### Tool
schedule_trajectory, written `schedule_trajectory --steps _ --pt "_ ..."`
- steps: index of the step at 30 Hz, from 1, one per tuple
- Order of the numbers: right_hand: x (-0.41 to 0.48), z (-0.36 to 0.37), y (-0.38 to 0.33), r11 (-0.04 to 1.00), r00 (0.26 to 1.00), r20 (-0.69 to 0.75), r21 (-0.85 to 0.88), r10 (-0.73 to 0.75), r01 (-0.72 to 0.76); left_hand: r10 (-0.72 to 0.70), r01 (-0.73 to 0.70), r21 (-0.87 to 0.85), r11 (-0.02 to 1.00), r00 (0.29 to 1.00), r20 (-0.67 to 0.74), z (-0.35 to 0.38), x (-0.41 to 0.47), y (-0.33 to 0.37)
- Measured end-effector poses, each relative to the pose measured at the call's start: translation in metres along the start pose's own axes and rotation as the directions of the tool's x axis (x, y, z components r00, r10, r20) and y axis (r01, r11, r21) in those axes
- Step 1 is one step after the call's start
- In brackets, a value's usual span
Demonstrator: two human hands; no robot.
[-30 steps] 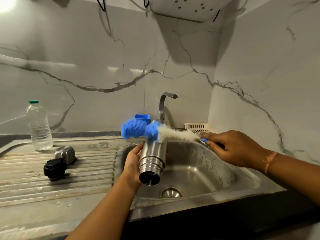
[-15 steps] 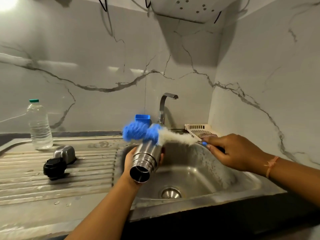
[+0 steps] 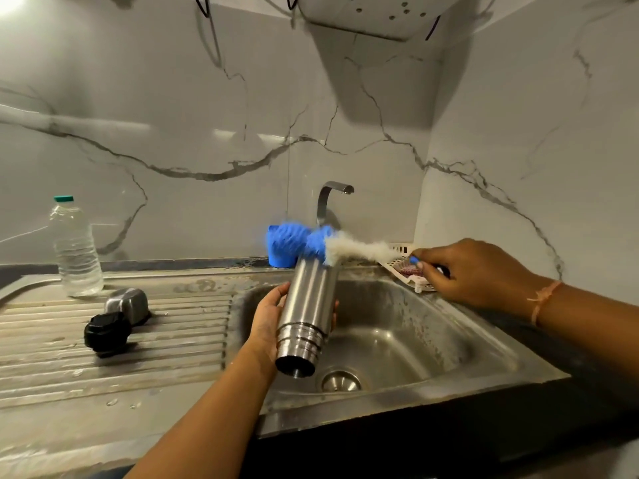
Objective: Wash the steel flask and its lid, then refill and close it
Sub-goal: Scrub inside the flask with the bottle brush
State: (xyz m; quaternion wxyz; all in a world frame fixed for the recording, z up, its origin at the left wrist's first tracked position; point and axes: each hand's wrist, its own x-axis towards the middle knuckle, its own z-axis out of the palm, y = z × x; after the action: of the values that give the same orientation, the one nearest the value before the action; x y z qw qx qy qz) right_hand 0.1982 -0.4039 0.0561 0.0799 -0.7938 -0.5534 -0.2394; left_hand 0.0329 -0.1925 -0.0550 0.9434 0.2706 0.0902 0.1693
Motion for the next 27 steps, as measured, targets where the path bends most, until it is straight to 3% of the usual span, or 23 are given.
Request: schedule_trajectory --steps 4,7,9,13,17,19,22,27 --pt "-0.024 0.007 -0.007 0.952 0.961 -0.032 0.132 -0.274 0.276 0.117 -0.115 -0.023 0.993 0.982 0.146 -0.008 -0.008 -0.002" --pt "-0.026 0.007 -0.01 0.93 0.939 -0.038 0.128 -0.342 0.344 0.237 -0.243 -0.042 0.969 0.965 -0.115 0.0 -0.018 -0.007" --pt "-0.022 0.004 -0.013 0.938 0.943 -0.057 0.099 -0.327 0.331 0.242 -0.242 0.018 0.97 0.957 -0.16 0.011 -0.022 -0.01" --pt "-0.005 -0.015 -0.018 0.987 0.988 0.022 -0.051 -0.152 0.153 0.025 -0.024 0.015 1.0 0.996 -0.091 0.011 -0.011 -0.008" --pt "0.012 -0.023 -0.017 0.987 0.998 -0.06 -0.16 -0.032 0.022 0.099 -0.086 0.151 0.985 0.992 -0.079 0.009 -0.003 -0.008" --pt "0.021 -0.021 -0.017 0.989 0.993 -0.109 -0.135 0.046 -0.061 0.193 -0.137 0.346 0.928 0.972 -0.132 0.011 -0.003 -0.009" --pt "0.036 -0.012 -0.013 0.974 0.979 -0.123 -0.139 0.16 -0.177 0.401 -0.192 0.658 0.728 0.897 -0.183 0.008 0.001 -0.014" --pt "0.06 0.01 -0.011 0.95 0.96 -0.032 -0.139 0.279 -0.281 0.621 -0.216 0.84 0.498 0.765 -0.171 -0.006 0.01 -0.01"
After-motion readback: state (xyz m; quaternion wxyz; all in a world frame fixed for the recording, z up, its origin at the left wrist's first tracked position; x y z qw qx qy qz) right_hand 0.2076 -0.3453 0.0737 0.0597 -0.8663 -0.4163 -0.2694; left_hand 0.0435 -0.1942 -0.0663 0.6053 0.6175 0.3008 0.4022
